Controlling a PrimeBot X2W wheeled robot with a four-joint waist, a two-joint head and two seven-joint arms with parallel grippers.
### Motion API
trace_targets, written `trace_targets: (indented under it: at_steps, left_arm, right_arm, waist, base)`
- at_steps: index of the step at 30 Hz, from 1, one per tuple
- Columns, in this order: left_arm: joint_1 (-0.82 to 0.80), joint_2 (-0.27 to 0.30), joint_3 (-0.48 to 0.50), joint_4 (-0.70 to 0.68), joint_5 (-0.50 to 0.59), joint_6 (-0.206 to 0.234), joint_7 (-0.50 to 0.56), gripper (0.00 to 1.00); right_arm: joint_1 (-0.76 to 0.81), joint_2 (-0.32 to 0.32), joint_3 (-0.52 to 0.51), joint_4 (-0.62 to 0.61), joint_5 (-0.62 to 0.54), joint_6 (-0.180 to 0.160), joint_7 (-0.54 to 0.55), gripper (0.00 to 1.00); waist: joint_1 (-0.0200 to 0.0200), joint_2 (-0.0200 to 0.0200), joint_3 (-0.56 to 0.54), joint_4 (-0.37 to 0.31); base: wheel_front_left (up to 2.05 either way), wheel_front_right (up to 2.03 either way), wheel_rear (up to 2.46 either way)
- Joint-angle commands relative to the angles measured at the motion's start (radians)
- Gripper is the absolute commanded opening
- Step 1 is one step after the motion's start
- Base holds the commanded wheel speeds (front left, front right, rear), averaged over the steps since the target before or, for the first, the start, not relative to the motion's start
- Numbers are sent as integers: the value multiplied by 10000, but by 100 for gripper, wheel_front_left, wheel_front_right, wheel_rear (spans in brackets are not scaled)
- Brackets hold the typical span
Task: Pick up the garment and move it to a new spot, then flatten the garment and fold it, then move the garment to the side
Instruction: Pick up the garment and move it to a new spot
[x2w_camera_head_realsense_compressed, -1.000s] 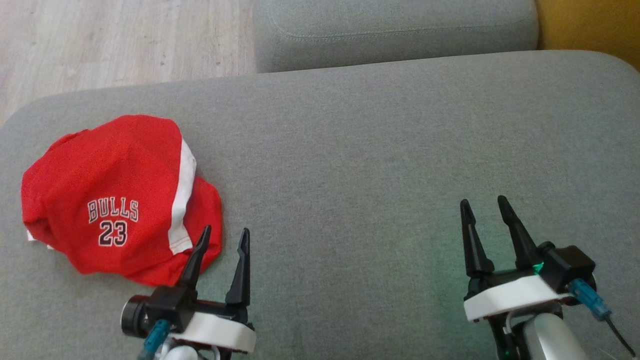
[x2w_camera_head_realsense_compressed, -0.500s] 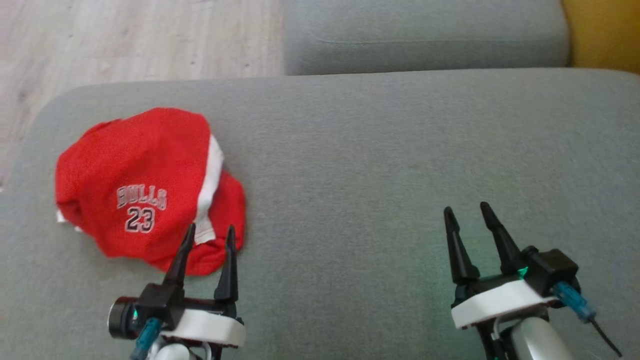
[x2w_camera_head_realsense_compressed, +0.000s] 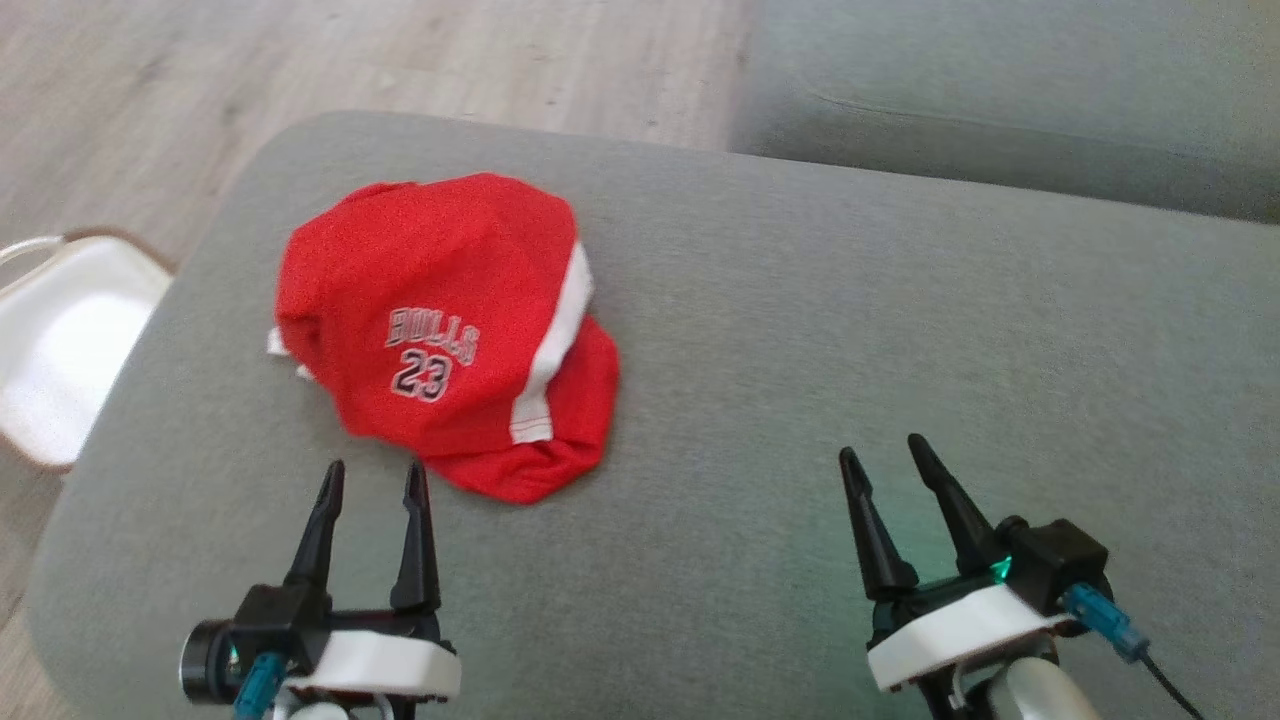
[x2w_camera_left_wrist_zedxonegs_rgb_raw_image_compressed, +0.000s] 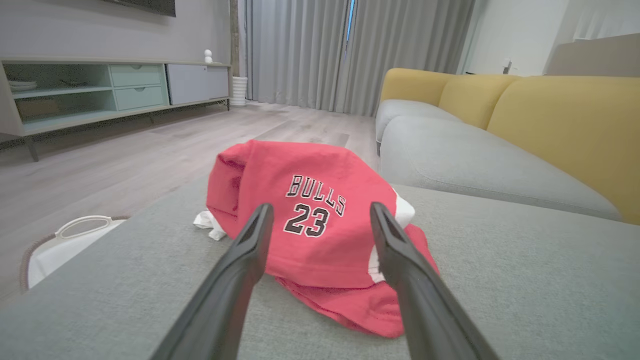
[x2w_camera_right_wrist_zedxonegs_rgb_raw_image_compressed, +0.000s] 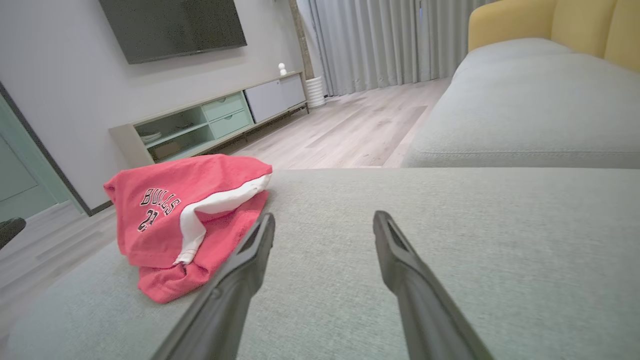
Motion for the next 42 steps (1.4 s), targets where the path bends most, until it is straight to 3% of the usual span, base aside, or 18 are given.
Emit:
trace_targets:
  at_steps: [1,12,23,27,33,34,39,42]
  left_arm:
    - [-264,-4,420,-328,25,-6,-95,100]
    - [-106,-4,682,-434,164,-72,-95,100]
    - [-536,114,1259,-604,623,-340,-95,100]
    - [-1541,559,1660,-338,621,-612,-95,100]
    - [-4212,1950,1647,941,592,-1096,445,100]
    - [-4212,1950,1647,941,592,-1096,445,100]
    - [-6666,2968,1007,2291,170,-1282,2079,100]
    - [-7729,3287,205,3168,-732,-1299,3190,100]
  right_arm:
    - [-214,-50,287,-274,54,50,-109,100]
    - [-160,-50,847,-199,333,50,-109,100]
    - [-440,-50,822,-284,250,50,-109,100]
    - [-667,-50,558,-420,63,50,-109,100]
    - [-1068,-50,-8,-679,-30,50,-109,100]
    - [-1068,-50,-8,-679,-30,50,-109,100]
    - [-1325,-50,-167,-843,-140,50,-109,100]
    - [-1531,-50,-179,-935,-231,50,-109,100]
  waist:
    - [0,-1,-53,406]
    - [0,-1,-204,1233]
    - [0,-1,310,840]
    - [0,-1,787,506]
    - [0,-1,1508,-73]
    - [0,-1,1508,-73]
    - [0,-1,2175,-476]
    - [0,-1,2554,-791]
  base:
    - [0,0,0]
    - [0,0,0]
    - [0,0,0]
    - [0,0,0]
    - [0,0,0]
    - [0,0,0]
    - [0,0,0]
    - [0,0,0]
